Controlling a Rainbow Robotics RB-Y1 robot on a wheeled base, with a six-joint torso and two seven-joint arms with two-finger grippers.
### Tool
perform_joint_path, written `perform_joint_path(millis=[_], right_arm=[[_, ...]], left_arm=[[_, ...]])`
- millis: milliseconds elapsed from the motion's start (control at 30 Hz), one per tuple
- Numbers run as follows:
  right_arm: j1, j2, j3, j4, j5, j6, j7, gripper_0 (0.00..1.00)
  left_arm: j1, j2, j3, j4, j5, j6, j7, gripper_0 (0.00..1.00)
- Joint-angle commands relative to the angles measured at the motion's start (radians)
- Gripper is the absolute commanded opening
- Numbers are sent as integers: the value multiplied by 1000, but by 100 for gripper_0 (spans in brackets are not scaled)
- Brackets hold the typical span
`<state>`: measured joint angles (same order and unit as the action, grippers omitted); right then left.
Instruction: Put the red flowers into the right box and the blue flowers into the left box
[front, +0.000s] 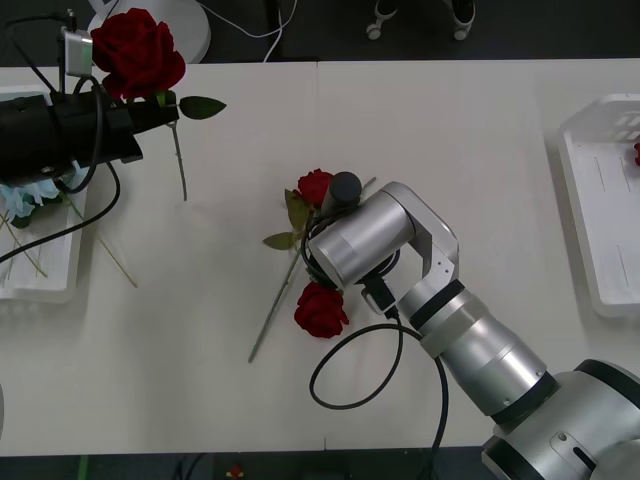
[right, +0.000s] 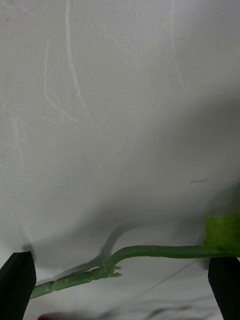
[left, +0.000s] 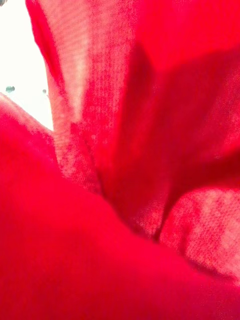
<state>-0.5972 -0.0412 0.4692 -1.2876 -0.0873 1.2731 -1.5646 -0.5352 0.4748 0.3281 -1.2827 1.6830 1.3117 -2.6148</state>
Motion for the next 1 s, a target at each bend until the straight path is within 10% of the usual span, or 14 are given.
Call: perform_joint_path(millis=[33,267,467,700,1000], right_arm=[[14,35,-29,5,9,-15,67,100],[14,27,-46,5,-6,3,100,46],[14,10,-49,5,-17,25,112,41],[14,0,-63,5,-26,43,127,7],[11,-48,-76,5,-57,78,227,0]], left_arm=[[80,56,11,-106,86,-14,70,0],[169,56,0,-224,184,-52,111,0],[215,56,-26,-293,250,-81,220,0],[259,56,-37,-388,253,-127,344,0],[262,58,-38,-392,261,-127,369,0]])
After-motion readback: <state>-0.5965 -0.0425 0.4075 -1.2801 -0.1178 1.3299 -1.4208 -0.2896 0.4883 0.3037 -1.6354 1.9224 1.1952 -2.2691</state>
